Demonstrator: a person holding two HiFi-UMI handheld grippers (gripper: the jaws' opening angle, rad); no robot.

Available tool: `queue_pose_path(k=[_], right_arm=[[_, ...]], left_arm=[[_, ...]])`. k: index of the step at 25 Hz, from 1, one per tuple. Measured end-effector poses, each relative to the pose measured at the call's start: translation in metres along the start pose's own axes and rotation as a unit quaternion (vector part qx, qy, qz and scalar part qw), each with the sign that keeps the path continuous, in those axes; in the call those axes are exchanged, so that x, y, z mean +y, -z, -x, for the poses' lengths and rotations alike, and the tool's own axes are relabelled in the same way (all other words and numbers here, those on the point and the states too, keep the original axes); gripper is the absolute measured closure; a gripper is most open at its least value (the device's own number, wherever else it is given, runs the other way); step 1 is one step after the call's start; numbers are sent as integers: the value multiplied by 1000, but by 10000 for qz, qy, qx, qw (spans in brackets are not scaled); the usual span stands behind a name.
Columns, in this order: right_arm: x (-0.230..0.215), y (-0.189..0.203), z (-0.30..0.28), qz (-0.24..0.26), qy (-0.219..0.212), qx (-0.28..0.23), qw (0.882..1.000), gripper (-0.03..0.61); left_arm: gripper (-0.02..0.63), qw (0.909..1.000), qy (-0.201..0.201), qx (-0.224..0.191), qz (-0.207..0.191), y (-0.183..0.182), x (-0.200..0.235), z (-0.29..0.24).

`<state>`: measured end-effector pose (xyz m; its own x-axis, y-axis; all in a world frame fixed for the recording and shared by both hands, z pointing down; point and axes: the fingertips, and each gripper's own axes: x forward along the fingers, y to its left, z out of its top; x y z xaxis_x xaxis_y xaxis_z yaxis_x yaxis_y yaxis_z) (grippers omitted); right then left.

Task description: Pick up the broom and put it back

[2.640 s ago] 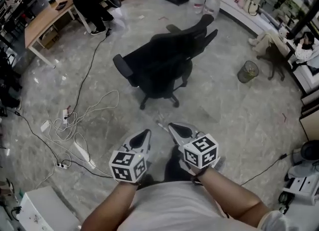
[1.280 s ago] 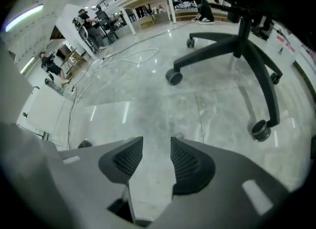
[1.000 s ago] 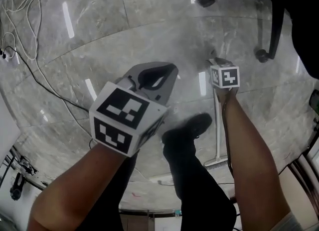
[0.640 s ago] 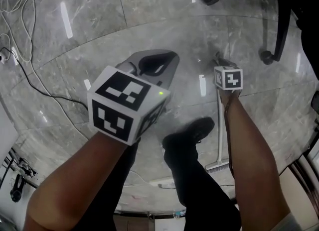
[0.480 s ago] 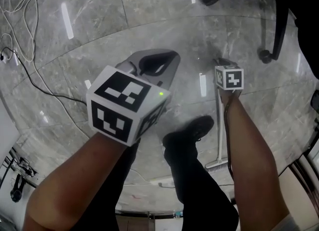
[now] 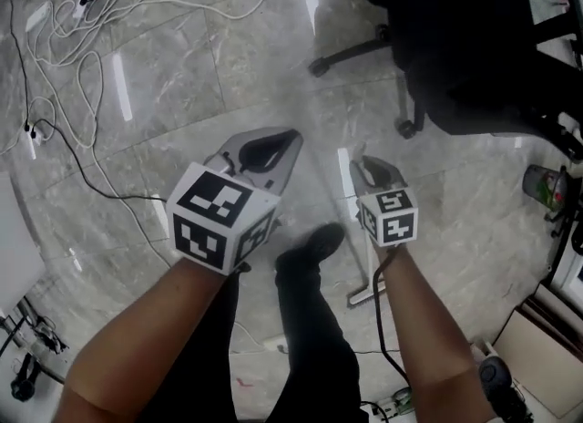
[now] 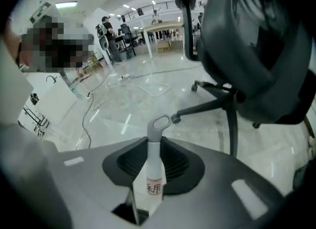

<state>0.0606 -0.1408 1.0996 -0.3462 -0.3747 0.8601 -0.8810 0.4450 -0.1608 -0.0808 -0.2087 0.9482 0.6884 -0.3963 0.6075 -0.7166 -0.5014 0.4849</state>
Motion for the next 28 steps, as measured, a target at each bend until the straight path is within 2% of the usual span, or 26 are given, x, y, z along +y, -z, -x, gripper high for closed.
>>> queue_pose_path(k=[3,7,11,14,22,28], right_arm=[[17,-48,100,19,48,-456,9989,497],[12,-103,217,77,381,-1141,9927,497],[-17,-149,316,-114,906,-1797,9795,497],[-39,-174,375,-307,1197,-2095,9700,497],[-85,-245,441,-611,1484,-2386,9578,497],[-104,-263,478,-630,1571,-2563,9517,495]], left_arm=[[606,9997,-102,-115,-209,-52,-33,53],[606,9983,-144,-344,-446,-108,-79,99],[606,9975,-85,-378,-591,-147,-127,134],[606,9965,-29,-367,-746,-173,-166,162],[606,9930,214,-529,-1033,-248,-252,214],[606,9907,164,-625,-1193,-274,-294,241]])
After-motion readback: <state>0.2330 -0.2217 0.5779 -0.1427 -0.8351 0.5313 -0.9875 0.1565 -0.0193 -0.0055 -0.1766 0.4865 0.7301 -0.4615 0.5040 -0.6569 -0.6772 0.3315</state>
